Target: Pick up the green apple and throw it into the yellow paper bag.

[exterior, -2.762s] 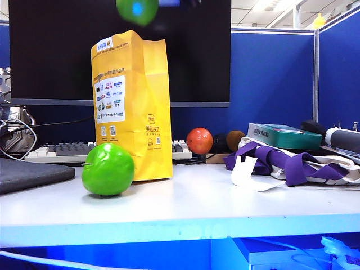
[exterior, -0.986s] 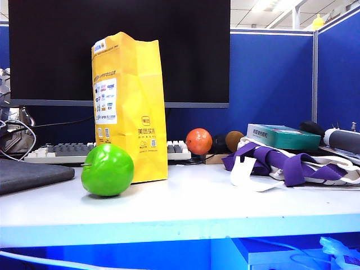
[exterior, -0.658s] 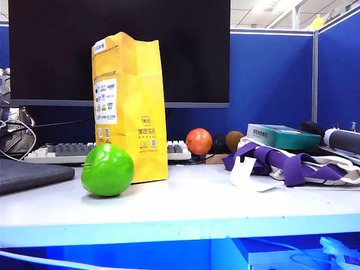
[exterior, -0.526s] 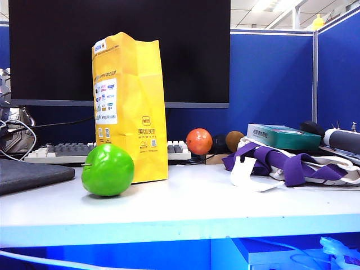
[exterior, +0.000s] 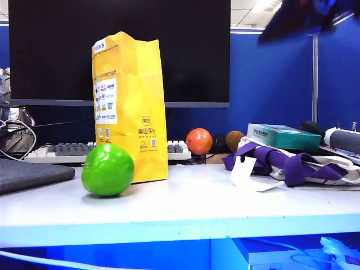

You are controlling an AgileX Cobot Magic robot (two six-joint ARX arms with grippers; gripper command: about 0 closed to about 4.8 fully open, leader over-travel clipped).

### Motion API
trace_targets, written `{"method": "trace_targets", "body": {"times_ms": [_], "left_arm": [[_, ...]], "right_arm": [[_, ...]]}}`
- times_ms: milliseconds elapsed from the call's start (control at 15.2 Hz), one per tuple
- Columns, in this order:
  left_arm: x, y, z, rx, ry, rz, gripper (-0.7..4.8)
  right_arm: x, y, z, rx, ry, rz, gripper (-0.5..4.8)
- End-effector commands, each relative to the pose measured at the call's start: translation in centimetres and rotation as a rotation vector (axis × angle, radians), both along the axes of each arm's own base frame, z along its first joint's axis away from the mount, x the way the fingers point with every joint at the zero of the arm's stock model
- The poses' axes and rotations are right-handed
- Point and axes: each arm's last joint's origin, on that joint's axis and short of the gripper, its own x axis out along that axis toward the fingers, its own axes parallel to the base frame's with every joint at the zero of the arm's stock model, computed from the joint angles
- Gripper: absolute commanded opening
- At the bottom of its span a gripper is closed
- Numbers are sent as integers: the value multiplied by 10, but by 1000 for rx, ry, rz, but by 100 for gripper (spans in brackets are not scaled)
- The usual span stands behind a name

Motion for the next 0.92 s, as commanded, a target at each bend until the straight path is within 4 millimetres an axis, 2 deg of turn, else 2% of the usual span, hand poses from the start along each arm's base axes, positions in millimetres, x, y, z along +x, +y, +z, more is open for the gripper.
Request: {"method": "trace_targets", "body": {"times_ms": [66,658,921], "left_arm": [[1,6,1,-22,-24,209,479],[1,6,0,-43,-8,237,479],[1,3,-1,-41,8,189,479]], "right_arm": [[5,3,-2,0,15,-3,-1],[4,2,-7,-24,63,-3,-1],[3,3,-8,-24,69,8,-1]]}}
